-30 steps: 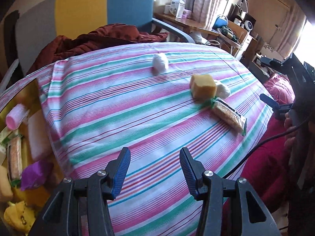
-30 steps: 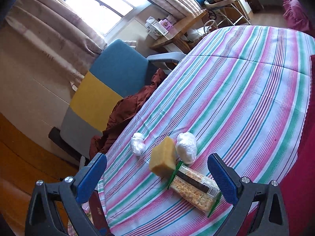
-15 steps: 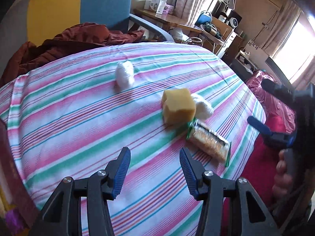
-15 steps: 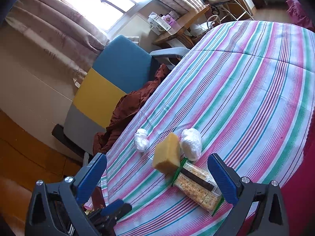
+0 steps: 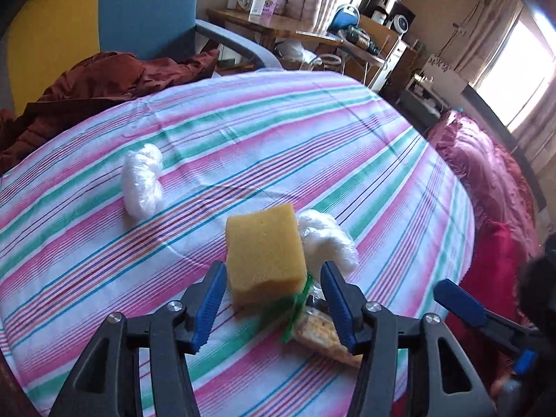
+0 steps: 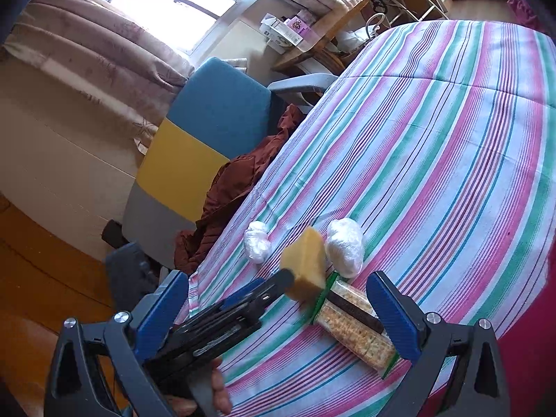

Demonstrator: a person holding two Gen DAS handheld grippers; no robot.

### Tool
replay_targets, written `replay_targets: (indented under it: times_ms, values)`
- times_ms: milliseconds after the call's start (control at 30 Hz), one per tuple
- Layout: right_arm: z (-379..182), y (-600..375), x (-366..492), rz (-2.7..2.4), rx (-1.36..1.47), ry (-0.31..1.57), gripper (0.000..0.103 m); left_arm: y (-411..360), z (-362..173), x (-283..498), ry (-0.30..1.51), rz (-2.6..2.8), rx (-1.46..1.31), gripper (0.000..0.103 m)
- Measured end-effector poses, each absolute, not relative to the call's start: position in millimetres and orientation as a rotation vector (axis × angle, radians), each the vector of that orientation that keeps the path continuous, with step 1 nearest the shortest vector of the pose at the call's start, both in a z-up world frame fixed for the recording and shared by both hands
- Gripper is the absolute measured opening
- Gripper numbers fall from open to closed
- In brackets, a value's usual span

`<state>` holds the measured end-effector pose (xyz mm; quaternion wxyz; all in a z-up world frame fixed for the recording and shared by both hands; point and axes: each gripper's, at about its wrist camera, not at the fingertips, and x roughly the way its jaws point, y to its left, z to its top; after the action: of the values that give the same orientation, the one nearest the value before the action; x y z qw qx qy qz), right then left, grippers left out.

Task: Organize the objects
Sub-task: 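Lower the left gripper onto the yellow sponge and close it, then lift the yellow sponge with the left gripper while the right gripper grasps a white plastic ball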

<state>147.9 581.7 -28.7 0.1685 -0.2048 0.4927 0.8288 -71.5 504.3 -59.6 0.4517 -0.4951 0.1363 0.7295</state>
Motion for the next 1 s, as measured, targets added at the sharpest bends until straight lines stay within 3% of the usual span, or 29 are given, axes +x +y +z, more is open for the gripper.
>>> replay_targets:
  times_ms: [167, 200, 267, 733, 1000]
  values:
    - [-29, 582, 147, 2.359, -0.586, 1.405, 0.103, 522, -71, -73, 0.413, 1.830, -1.191, 0.059]
    - [-29, 582, 147, 2.359, -0.585, 1.403, 0.103, 522, -74, -74, 0.426, 1.840, -1.186, 0.053]
    - [-29, 582, 147, 2.363, -0.591, 1.407, 0.103, 516, -78, -77, 0.399, 1.826, -1.195, 0.051]
    - [-29, 579, 141, 2.349, -0.656, 1.347, 0.103, 350, -68, -49, 0.165, 2.067, -1.187, 0.048]
    - [-25, 574, 138, 2.332, -0.681, 1.260, 0.103, 339, -75, -38, 0.182, 2.060, -1.108, 0.050]
